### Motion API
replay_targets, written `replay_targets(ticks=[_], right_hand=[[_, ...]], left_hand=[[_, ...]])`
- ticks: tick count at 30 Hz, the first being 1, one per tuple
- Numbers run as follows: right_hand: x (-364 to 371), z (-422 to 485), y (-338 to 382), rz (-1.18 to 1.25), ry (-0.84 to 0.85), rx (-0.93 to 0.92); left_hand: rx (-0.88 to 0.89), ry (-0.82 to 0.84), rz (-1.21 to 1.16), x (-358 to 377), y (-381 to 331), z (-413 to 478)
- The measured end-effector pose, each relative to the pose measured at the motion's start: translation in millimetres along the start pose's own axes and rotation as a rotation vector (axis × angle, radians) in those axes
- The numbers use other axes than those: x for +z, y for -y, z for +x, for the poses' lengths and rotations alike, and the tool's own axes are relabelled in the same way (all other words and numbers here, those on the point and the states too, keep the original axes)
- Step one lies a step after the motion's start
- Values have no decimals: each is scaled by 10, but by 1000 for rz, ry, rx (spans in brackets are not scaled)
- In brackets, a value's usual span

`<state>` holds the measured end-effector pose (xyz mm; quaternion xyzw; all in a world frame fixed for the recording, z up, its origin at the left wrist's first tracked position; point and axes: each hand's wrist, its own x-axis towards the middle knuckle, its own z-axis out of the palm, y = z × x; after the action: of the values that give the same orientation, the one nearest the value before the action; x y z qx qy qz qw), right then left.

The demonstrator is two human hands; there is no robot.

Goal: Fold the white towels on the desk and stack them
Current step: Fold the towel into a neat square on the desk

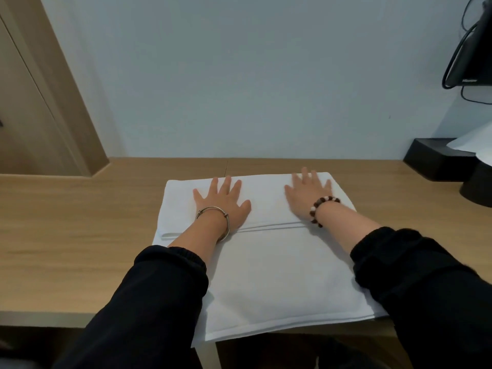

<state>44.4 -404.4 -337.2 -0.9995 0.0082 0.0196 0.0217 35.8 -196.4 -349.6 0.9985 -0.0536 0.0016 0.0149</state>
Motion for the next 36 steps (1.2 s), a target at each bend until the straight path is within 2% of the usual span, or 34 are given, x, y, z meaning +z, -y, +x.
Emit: replay_targets(ticks=[3, 6, 10, 15, 18, 21, 24, 27, 30, 33, 36], right_hand=[[158, -274, 280, 20, 17, -176], [145, -410, 156, 16, 6, -198], [31, -512, -91, 31, 93, -293], [-64, -530, -172, 64, 140, -338], [-77, -544, -155, 103, 145, -342], [-109, -606, -179, 127, 20, -344], [-146, -689, -172, -71, -218, -490], [-180, -725, -153, -161, -206, -559], [-221, -690, -155, -207, -195, -513], [-225, -661, -226, -77, -240, -424], [-240, -672, -286, 21, -293, -424]], left_hand=[[-6, 1, -2, 8, 9, 12], [-4, -5, -7, 12, 11, 8], [3, -13, -4, -36, 3, -31], [367, -43, -135, -67, -60, -229], [431, 6, -39, -28, -70, -309], [431, 31, 45, -30, -67, -306], [429, 42, 66, -26, -84, -299], [426, 43, 72, -14, -77, -290], [422, 45, 70, -12, -73, -294], [416, 47, 68, -9, -76, -290], [420, 45, 60, -3, -69, -283]])
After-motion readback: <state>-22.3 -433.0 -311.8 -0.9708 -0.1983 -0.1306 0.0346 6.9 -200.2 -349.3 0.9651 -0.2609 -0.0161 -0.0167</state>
